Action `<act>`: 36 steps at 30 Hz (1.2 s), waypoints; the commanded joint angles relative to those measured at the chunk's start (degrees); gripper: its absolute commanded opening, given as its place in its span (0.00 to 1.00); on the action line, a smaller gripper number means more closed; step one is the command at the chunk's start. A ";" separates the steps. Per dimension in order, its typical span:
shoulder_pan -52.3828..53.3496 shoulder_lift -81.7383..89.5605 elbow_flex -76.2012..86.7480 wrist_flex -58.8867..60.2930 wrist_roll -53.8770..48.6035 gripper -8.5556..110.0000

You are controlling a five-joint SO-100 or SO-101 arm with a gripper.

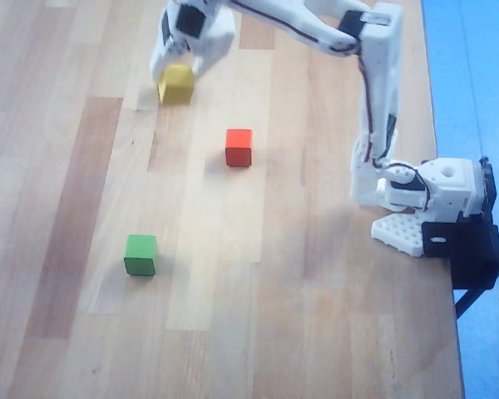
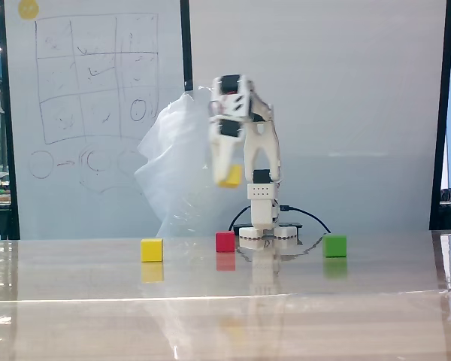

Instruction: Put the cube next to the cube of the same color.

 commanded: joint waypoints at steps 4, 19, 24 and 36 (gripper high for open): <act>9.84 -8.96 -10.55 -10.55 -3.34 0.07; 9.93 -21.18 -11.07 -23.20 -2.02 0.07; 10.02 -23.91 -11.07 -23.55 -2.02 0.07; 9.84 -25.75 -11.07 -26.37 -2.29 0.08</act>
